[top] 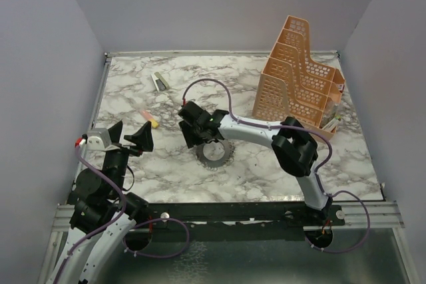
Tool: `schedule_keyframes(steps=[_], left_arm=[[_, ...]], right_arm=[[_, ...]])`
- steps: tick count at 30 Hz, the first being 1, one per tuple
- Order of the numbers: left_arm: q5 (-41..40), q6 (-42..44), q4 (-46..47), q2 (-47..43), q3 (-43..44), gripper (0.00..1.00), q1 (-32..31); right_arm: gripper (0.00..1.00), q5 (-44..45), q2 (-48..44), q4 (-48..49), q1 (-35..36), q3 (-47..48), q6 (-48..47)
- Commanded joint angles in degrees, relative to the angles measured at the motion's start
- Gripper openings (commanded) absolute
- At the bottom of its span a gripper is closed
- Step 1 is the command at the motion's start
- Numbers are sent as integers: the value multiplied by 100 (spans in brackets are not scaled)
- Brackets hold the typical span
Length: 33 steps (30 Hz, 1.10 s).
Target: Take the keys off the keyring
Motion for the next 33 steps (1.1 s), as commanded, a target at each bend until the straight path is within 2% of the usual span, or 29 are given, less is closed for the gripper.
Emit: schedule_keyframes(steps=[1, 11, 14, 18, 22, 28, 33], left_arm=[[-63, -19, -119, 78, -79, 99, -27], [680, 81, -22, 483, -72, 99, -18], [903, 53, -88, 845, 4, 99, -18], [1068, -73, -289, 1515, 207, 99, -18], [1305, -335, -503, 2415, 447, 98, -18], [2509, -762, -445, 3900, 598, 94, -26], [2583, -962, -270, 4490, 551, 87, -98]], right_arm=[[61, 195, -349, 393, -30, -11, -530], [84, 927, -2096, 1224, -59, -2324, -297], [93, 1110, -2718, 1694, -72, -3220, -146], [100, 1210, -3363, 2271, -79, -4104, -9], [100, 1225, -3975, 2940, -115, -4920, 40], [100, 1304, -4753, 3726, -449, -5975, 158], [100, 1353, -5391, 3953, -588, -6498, 420]])
